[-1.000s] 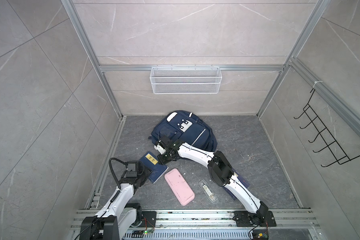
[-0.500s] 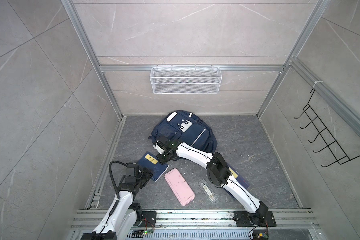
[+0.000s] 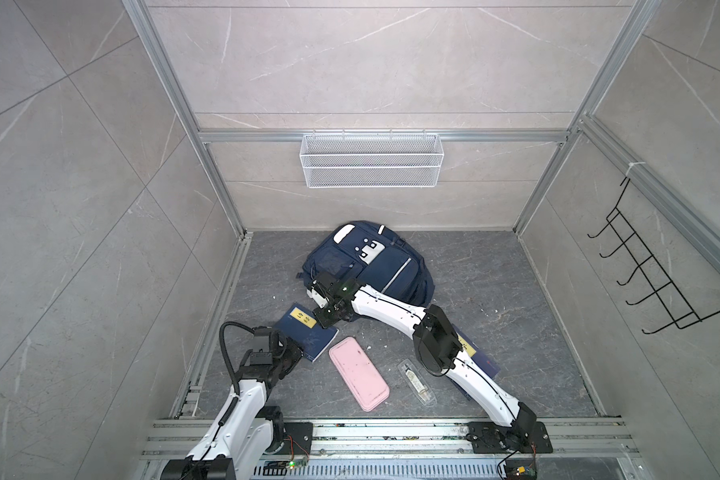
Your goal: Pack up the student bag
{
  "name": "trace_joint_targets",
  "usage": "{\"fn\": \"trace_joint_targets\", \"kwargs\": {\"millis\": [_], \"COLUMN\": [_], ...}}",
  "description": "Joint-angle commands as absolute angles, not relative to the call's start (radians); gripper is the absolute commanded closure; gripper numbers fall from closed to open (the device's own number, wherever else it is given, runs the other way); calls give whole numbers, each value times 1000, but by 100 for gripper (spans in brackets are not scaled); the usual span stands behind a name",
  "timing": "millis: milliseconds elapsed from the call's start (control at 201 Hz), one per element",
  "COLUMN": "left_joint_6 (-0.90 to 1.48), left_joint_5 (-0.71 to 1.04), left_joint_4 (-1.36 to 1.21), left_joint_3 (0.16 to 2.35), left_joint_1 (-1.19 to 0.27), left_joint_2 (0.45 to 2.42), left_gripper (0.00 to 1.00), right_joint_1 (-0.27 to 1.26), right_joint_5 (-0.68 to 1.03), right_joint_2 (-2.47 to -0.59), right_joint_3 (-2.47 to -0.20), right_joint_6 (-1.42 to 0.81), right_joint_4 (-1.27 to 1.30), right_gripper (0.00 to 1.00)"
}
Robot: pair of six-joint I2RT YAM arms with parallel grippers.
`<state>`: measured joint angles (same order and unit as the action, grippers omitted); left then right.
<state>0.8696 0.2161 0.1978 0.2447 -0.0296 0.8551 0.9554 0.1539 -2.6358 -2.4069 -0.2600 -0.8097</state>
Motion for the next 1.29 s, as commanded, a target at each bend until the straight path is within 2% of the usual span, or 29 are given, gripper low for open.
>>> {"fn": "trace_joint_targets", "kwargs": {"millis": [0, 234, 353, 801, 926, 956, 1040, 1145, 1284], "left_joint_6": [858, 875, 878, 887, 877, 875, 863, 831, 786], "left_joint_5": [288, 281, 279, 279, 276, 276, 278, 276, 265], "left_joint_4": [77, 59, 46, 12, 26, 35, 63, 127, 224], "left_joint_3": [306, 318, 329, 370, 394, 400, 418, 461, 523], "left_joint_1": [-34, -34, -34, -34, -34, -34, -32, -29, -20], "left_joint_2": [849, 817, 804, 866, 874, 874, 870, 850, 798], "left_gripper": [79, 80, 77, 76, 84, 90, 100, 100, 100], "right_joint_1": [989, 995, 997, 1002, 1002, 1001, 1001, 994, 975], "right_joint_5": [202, 223, 223, 236, 236, 233, 229, 227, 227], "right_joint_2": [-2675, -2666, -2663, -2654, -2644, -2638, -2613, -2571, -2416], "right_joint_3": [-2384, -2372, -2371, -2358, -2348, -2342, -2312, -2252, -2097], "right_joint_6": [-245, -244, -244, -242, -245, -247, -250, -253, -272], "right_joint_4": [-871, -862, -865, -859, -853, -849, -830, -792, -682], "right_gripper": [77, 77, 76, 75, 75, 74, 72, 67, 56]}}
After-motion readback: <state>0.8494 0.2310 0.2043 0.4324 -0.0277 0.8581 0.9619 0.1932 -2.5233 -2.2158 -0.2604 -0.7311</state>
